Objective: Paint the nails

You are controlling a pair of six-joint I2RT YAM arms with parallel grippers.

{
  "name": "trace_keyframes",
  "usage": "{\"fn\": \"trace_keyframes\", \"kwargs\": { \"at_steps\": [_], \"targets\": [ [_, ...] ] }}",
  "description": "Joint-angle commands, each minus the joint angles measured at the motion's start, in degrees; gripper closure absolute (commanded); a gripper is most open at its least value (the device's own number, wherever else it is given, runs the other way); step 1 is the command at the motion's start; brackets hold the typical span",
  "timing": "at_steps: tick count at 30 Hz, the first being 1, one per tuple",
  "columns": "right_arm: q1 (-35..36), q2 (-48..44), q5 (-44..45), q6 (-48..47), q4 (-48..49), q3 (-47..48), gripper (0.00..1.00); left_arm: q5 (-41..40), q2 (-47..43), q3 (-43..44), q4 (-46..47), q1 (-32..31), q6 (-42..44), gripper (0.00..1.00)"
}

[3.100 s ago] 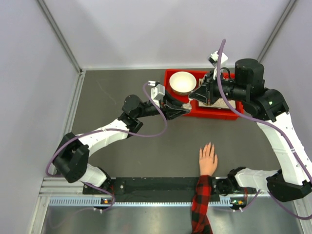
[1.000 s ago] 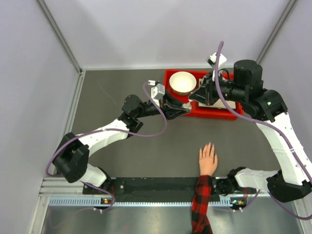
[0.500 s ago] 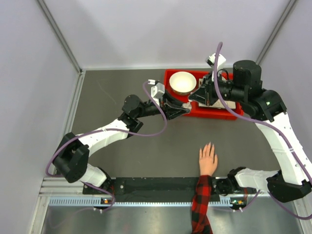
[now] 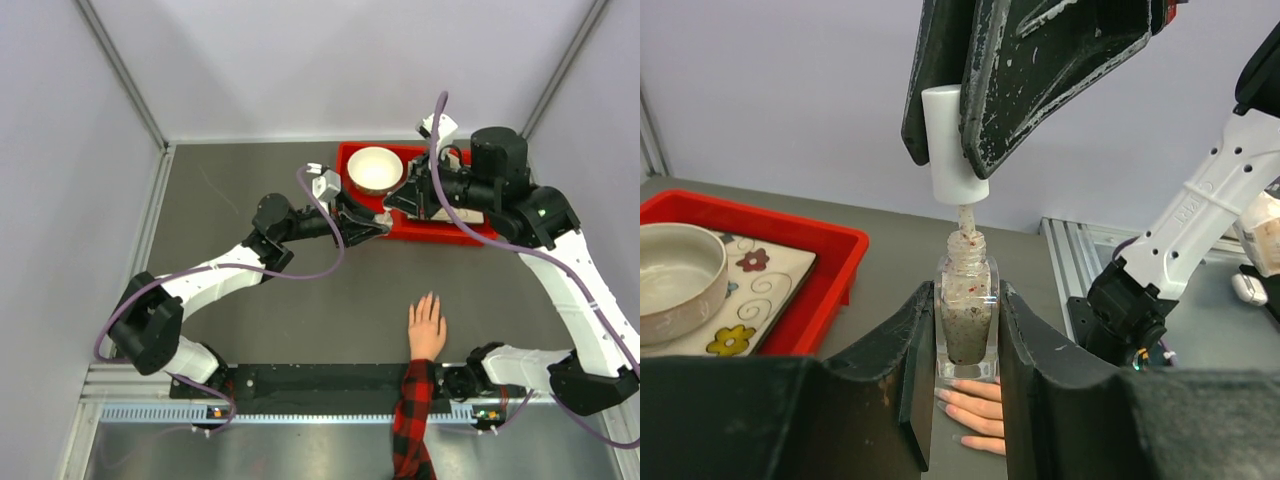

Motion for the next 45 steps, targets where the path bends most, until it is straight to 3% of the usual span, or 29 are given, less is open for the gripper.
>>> {"fn": "trace_keyframes", "kwargs": {
  "at_steps": [1, 6, 17, 25, 30, 32, 37, 38, 39, 43, 44, 45],
  "targets": [
    [0.87, -0.77, 0.06, -0.35, 0.29, -1.3, 1.0, -1.43, -2.91, 1.92, 3.17, -0.21, 0.62, 1.0],
    [0.87, -2.0, 3.66, -0.62, -0.24, -1.04, 1.0, -1.69, -3.17, 1.31, 3.52, -0.12, 0.79, 1.0],
    [0.87, -2.35, 0.41, 0.53, 1.69, -3.06, 1.0, -3.7, -3.26, 1.92, 3.88, -0.12, -0.61, 1.0],
    [2.97, -5.43, 5.49, 5.63, 8.82, -10.36, 1.0, -8.63, -3.7, 0.78, 7.31, -0.21, -4.75, 1.0],
    [7.37, -3.49, 14.11, 7.99, 3.55, -7.72, 1.0, -10.12, -4.49, 2.01, 0.02, -0.3, 2.27, 1.0],
    [7.46, -3.84, 16.74, 12.2, 2.67, -8.07, 0.94, -11.09, -5.02, 1.92, -2.78, -0.3, 7.1, 1.0],
    [7.73, -1.13, 17.81, 19.93, -4.62, -3.94, 0.91, -15.65, -6.77, 1.39, -6.58, -0.82, 17.2, 1.0],
    [8.16, -0.95, 19.2, 20.91, -4.89, -3.5, 0.88, -17.49, -7.04, 1.22, -7.36, -1.17, 18.79, 1.0],
    [8.6, -0.42, 20.09, 22.31, -5.33, -2.37, 0.76, -19.86, -7.39, 1.04, -8.33, -1.7, 20.38, 1.0],
    [8.87, 1.51, 21.15, 24.34, -5.51, 0.45, 0.62, -22.08, -6.43, 0.16, -5.62, -1.88, 21.63, 1.0],
    [8.87, 1.52, 21.15, 24.43, -5.43, 0.89, 0.54, -21.73, -6.25, 0.16, -5.35, -1.88, 21.01, 1.0],
    [8.96, 1.34, 21.67, 23.82, -5.69, 1.68, 0.4, -21.29, -6.25, 0.16, -4.57, -1.79, 20.05, 1.0]
  ]
}}
